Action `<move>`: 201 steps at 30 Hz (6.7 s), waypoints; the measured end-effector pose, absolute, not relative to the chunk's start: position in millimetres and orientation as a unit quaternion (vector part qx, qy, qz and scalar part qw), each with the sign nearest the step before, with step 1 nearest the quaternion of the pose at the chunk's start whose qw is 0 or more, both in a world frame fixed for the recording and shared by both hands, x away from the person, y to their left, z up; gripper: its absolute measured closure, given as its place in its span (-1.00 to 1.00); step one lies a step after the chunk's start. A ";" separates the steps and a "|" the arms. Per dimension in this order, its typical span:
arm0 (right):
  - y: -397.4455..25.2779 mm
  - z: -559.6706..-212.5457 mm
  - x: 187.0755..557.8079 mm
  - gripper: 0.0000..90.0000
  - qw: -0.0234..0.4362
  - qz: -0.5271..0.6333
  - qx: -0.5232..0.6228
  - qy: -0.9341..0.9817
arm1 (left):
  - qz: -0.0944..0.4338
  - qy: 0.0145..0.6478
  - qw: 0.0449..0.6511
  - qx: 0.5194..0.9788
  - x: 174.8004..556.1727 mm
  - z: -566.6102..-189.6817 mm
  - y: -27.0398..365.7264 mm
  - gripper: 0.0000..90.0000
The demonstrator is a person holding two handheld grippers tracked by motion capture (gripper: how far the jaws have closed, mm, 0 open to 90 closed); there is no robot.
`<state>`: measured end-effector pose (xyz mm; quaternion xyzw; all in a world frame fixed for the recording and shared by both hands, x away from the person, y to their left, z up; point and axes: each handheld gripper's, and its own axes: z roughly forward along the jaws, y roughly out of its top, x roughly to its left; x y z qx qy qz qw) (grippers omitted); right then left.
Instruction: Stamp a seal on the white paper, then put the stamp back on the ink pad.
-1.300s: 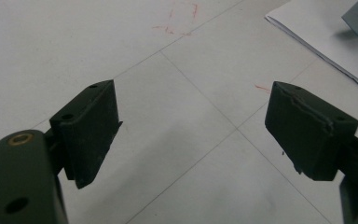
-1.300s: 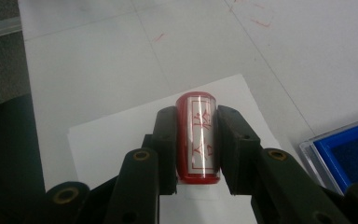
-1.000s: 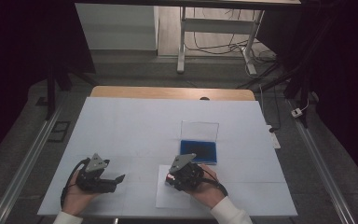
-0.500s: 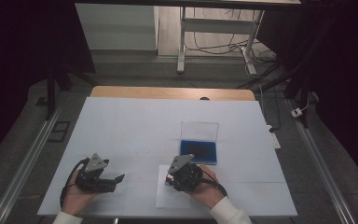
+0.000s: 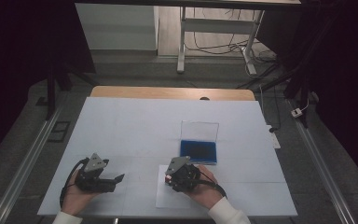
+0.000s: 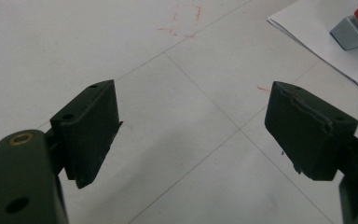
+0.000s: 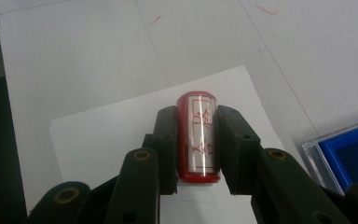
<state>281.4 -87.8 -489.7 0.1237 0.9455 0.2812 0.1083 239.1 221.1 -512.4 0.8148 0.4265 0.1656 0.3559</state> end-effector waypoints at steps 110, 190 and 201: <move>-126.6 -446.9 298.9 0.54 0.082 0.376 0.190 0.903 | 0.169 0.426 0.346 0.818 239.4 -514.9 221.6 -0.61; -172.1 -473.8 382.6 0.53 0.162 0.296 0.290 0.896 | 0.165 0.435 0.336 0.819 239.2 -521.2 226.0 -0.61; -173.3 -471.2 379.5 0.19 0.158 0.326 0.292 0.885 | 0.164 0.434 0.336 0.820 238.7 -521.2 226.0 -0.61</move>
